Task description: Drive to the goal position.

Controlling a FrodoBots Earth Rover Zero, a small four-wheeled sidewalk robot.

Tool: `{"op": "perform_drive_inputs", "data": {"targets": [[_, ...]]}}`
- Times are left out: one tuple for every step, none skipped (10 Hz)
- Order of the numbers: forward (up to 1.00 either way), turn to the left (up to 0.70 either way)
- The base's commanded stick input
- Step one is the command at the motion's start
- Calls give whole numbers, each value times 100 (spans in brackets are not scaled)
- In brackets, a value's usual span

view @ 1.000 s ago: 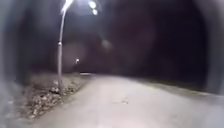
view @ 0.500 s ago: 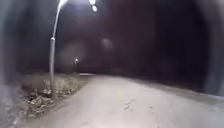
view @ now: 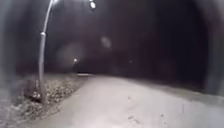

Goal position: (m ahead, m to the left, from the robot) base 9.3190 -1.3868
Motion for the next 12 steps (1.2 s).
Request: {"op": "perform_drive_inputs", "data": {"targets": [[70,0],[70,0],[70,0],[70,0],[70,0],[70,0],[70,0],[70,0],[70,13],[70,14],[70,14],[70,14]]}}
